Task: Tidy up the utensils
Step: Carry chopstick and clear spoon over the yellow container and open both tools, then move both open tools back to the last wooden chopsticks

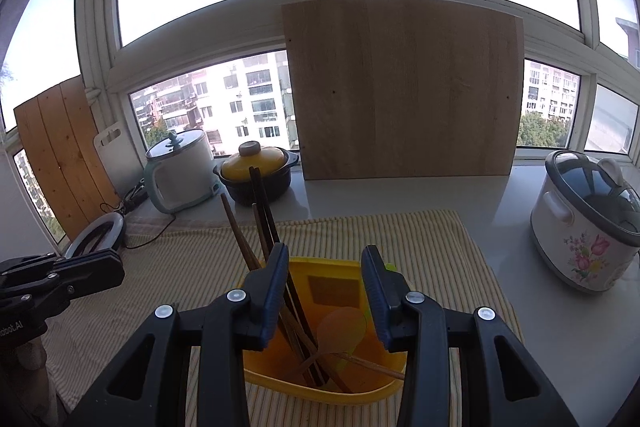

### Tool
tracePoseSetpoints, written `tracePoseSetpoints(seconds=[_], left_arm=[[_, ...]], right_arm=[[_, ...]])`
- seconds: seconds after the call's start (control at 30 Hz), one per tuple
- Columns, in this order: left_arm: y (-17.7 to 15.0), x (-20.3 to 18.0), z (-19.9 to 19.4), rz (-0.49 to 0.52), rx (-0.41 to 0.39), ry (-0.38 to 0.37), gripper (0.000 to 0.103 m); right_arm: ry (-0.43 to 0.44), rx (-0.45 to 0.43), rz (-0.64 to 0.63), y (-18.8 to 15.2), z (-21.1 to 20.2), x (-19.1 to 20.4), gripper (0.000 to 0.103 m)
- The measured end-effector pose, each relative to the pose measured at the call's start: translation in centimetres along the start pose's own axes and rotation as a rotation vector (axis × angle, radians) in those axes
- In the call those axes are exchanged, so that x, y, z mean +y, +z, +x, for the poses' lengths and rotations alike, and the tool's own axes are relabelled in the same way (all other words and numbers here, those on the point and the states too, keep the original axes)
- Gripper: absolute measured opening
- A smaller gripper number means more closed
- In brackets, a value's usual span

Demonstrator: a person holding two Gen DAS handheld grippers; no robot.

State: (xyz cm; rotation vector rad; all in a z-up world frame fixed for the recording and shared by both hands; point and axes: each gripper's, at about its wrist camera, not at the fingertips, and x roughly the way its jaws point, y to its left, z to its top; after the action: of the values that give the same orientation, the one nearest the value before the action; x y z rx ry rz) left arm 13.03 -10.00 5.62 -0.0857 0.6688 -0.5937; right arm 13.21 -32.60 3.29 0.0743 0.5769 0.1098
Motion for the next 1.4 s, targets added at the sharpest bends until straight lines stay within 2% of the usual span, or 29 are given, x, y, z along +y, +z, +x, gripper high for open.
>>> tracePoseSetpoints(seconds=[0.07, 0.17, 0.2, 0.3, 0.43, 0.53, 0.73, 0.87, 0.9, 1.0, 1.2, 1.4], left_arm=[[-0.3, 0.4, -0.4, 0.003, -0.002, 0.018, 0.006], [-0.9, 1.4, -1.1, -0.003, -0.009, 0.047, 0.033], [-1.1, 1.8, -1.3, -0.007, -0.011, 0.055, 0.036], [-1.8, 3.4, -1.8, -0.017, -0.001, 0.085, 0.036], [-3.1, 6.4, -1.9, -0.05, 0.036, 0.137, 0.036], [-4.3, 9.1, -1.5, -0.095, 0.088, 0.171, 0.036], [-7.1, 13.7, 0.2, -0.206, 0.201, 0.169, 0.036], [-8.9, 15.0, 1.5, -0.237, 0.262, 0.177, 0.036], [-9.4, 15.2, 1.9, -0.243, 0.276, 0.175, 0.036], [-10.4, 15.7, 2.9, -0.25, 0.316, 0.183, 0.036], [-11.6, 16.8, 4.7, -0.274, 0.377, 0.204, 0.036], [-12.0, 17.4, 6.7, -0.286, 0.429, 0.19, 0.036]], right_arm=[[0.007, 0.002, -0.012, -0.2, -0.4, 0.6, 0.039], [0.02, 0.0, -0.028, -0.6, -1.1, 1.7, 0.039], [0.028, 0.001, -0.034, -0.7, -1.3, 2.2, 0.039], [0.055, 0.012, -0.057, -1.2, -1.8, 3.6, 0.04], [0.081, 0.035, -0.086, -2.1, -2.3, 5.4, 0.052], [0.116, 0.062, -0.104, -2.8, -2.2, 6.8, 0.054], [0.194, 0.133, -0.174, -4.5, -1.6, 10.3, 0.067], [0.228, 0.199, -0.198, -5.9, -0.7, 12.0, 0.088], [0.231, 0.211, -0.198, -6.2, -0.5, 12.3, 0.089], [0.211, 0.245, -0.204, -7.2, 0.3, 12.9, 0.103], [0.236, 0.291, -0.204, -9.0, 1.2, 13.0, 0.103], [0.237, 0.34, -0.179, -9.5, 2.4, 13.0, 0.103]])
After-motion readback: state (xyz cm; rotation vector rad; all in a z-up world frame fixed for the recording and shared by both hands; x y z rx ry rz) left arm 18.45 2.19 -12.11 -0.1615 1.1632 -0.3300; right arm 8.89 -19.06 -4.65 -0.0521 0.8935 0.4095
